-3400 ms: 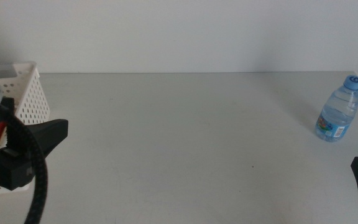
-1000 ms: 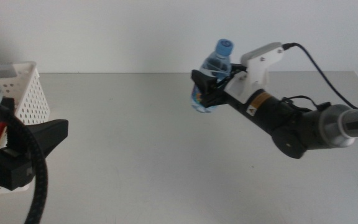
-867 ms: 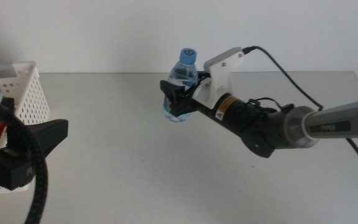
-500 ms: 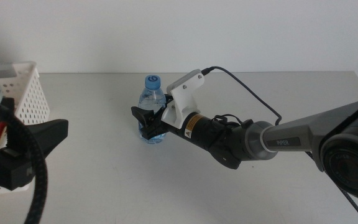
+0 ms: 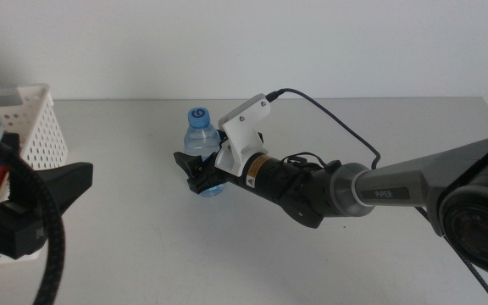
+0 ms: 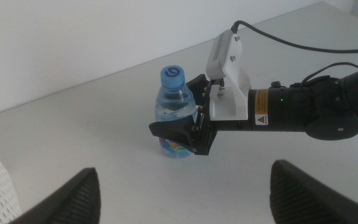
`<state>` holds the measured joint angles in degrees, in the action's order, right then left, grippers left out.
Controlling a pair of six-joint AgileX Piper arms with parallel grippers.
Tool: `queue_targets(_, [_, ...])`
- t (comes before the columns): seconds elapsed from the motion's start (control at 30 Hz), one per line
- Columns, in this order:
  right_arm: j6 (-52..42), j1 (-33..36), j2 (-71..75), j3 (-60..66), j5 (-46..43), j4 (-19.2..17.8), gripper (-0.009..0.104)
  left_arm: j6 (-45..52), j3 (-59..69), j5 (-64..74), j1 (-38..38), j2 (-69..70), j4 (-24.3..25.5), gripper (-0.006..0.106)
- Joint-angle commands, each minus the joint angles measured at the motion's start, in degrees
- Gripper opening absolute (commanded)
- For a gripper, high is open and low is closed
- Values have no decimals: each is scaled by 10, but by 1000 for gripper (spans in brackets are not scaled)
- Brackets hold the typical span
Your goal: Use arms to grab the bottles and put them into the dustbin to the left of the table.
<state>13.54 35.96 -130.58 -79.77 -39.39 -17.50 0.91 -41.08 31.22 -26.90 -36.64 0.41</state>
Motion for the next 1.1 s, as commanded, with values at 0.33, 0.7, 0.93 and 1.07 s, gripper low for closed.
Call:
queue_targets(0.33, [87,-7,200,53,138,-84,70,-9,-15,-45,-4,-2,0,94])
queue_targets(0.7, [201,-5,516,258,258,-165,65,-9,-15,-45,-4,-2,0,94])
queue_targets(0.93, [215,-4,662,306,429,-170,65,-9,-15,-45,-4,-2,0,94])
queue_targets(1.07, [120,-3,728,315,552,-45,65,-9,-15,-45,-4,-2,0,94])
